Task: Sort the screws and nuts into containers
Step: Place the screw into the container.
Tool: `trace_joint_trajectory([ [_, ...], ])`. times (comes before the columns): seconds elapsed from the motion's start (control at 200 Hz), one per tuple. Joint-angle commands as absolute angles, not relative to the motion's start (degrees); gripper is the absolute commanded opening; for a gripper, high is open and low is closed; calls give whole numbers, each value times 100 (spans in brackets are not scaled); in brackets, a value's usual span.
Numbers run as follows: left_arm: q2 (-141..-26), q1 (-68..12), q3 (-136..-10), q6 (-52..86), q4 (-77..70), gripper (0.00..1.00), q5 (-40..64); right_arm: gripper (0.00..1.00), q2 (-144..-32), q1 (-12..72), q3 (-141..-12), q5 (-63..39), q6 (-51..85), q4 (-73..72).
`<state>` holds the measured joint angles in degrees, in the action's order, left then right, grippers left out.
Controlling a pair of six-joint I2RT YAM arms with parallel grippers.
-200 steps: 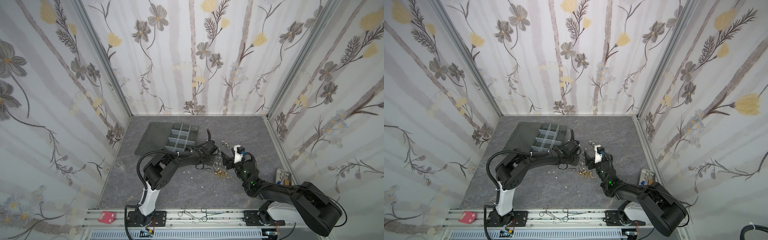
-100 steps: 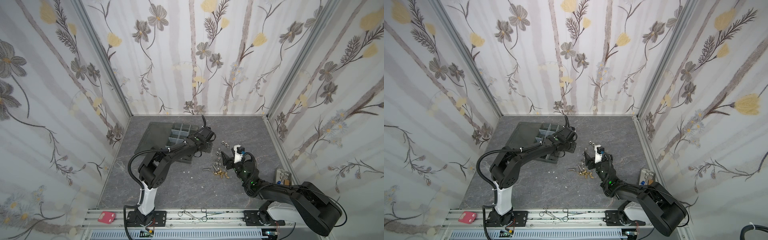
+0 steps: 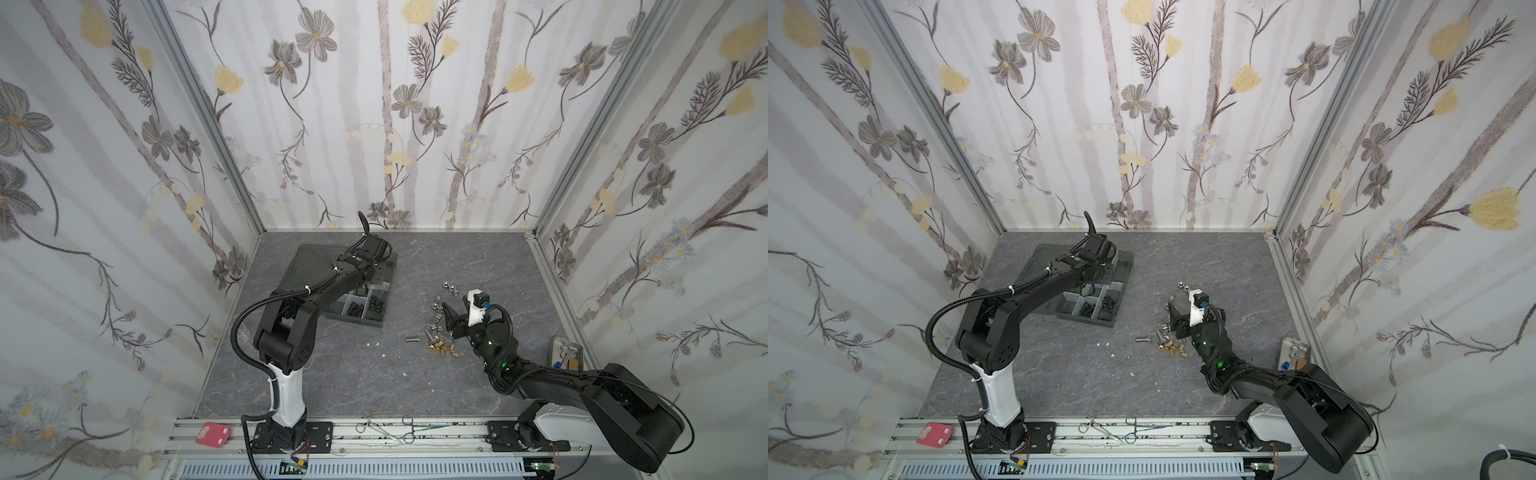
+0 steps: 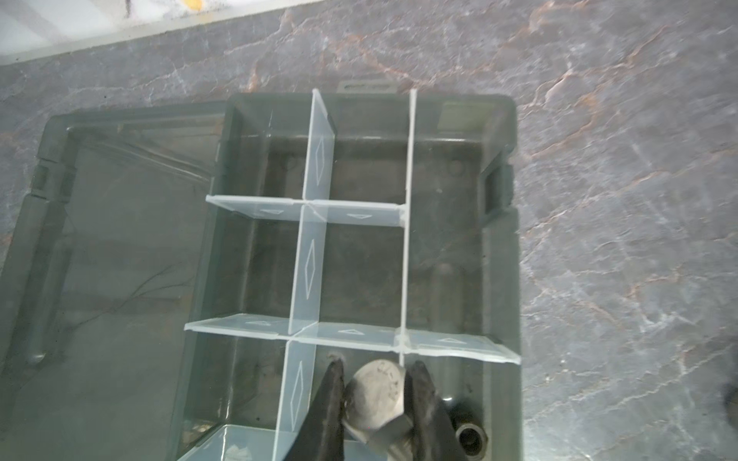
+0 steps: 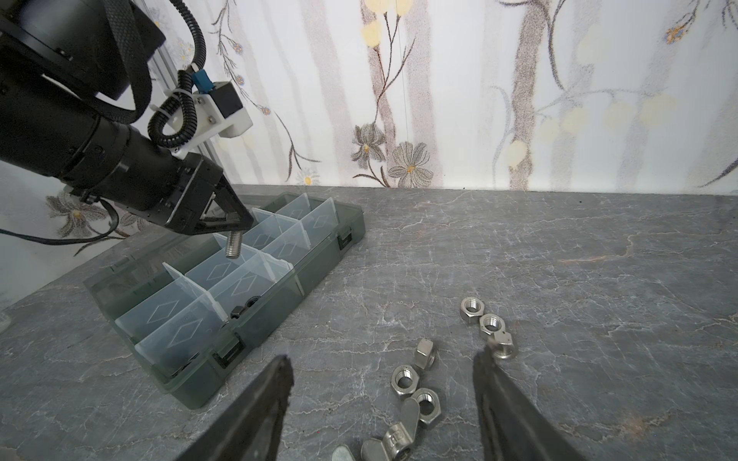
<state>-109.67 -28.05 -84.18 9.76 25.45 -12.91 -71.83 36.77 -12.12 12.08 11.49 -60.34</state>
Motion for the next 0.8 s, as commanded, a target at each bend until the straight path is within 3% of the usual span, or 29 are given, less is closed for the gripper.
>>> trace_joint_trajectory([
  [0.0,-11026,-2708,-8331,737,2492,5,-1506,71,-7168,3690,-1258,1175,1134,-6170],
  [0.245,-11015,-2645,-8149,659,2570,7,-1793,71,-7188,3683,-1274,1179,1125,-6177],
  [0.41,-10918,-2655,-7867,681,2404,29,-1724,71,-7164,3690,-1274,1213,1108,-6144],
  [0.51,-10691,-2760,-7898,708,2310,31,-1645,71,-7175,3686,-1274,1187,1107,-6166],
  [0.694,-10410,-3258,-8135,472,2172,46,-1585,71,-7178,3691,-1275,1134,1116,-6192],
  [0.794,-10442,-3421,-8222,350,2191,48,-874,71,-7086,3690,-1218,1130,1108,-6236],
])
